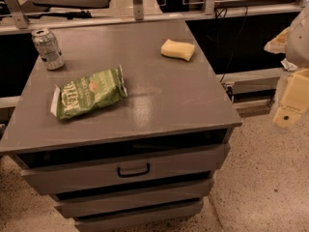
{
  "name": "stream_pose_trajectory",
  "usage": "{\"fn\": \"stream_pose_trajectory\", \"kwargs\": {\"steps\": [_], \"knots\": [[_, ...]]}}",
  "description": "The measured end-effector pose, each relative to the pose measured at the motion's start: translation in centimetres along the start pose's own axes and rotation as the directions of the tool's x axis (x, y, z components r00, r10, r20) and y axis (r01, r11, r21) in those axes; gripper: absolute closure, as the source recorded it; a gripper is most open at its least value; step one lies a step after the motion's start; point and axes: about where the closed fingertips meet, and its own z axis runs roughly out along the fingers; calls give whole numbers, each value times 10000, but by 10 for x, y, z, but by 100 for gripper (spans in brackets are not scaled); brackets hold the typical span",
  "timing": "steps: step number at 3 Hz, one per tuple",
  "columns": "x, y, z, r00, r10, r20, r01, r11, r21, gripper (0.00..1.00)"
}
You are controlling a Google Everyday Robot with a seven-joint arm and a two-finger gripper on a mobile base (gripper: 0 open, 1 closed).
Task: Pick green jalapeno chip bag
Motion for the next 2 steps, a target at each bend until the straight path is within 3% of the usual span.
{"fn": "stream_pose_trajectory", "kwargs": {"steps": [1,2], "knots": [[0,0,0,10000,0,1,0,10000,2,0],[-43,-4,19,9954,-583,761,596,9981,-152,0]]}}
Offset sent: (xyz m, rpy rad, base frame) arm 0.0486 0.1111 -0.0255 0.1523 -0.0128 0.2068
